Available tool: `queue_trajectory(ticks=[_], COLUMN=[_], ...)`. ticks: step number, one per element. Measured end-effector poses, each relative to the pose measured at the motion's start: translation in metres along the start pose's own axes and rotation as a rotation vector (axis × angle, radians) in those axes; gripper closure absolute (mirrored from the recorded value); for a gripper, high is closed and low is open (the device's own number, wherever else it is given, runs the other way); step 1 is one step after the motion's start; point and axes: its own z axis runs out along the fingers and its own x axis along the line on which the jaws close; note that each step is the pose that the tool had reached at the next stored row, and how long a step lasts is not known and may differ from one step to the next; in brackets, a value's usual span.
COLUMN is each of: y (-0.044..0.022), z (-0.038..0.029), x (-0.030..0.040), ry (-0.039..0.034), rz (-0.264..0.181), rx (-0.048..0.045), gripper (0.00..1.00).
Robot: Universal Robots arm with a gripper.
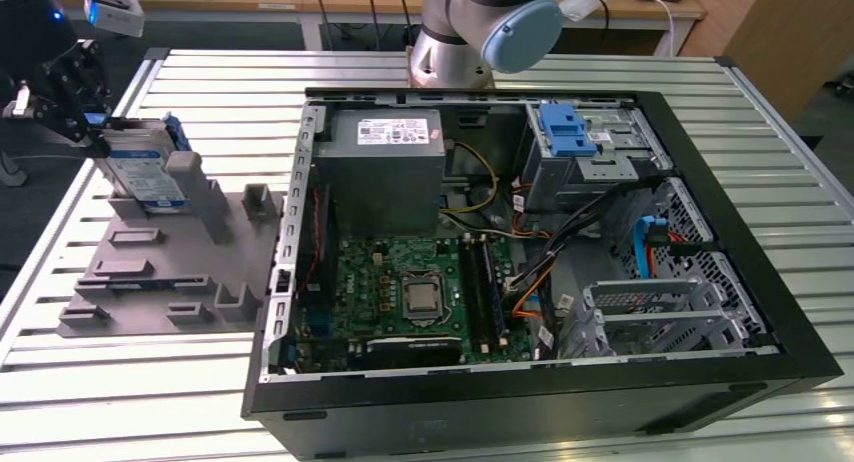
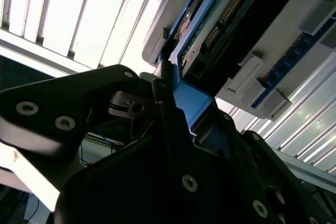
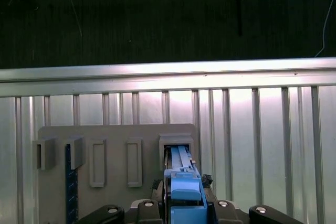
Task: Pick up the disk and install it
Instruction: 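Pick up the disk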
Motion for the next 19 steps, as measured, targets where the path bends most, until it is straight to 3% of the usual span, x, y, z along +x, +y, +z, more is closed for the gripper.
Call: queue_trajectory(ticks=[6,10,19], y=[0.0,0.0002,0.0002], z=[0.0001,0.0001,0.0], x=[0.0001,0.0003,0.0004], ry=[-0.0001,0.0002,0.0003], rz=[-0.002,-0.031,-0.033], rx=[0.0001,0.0002,0.0], gripper=[0.63,0.63,0.62])
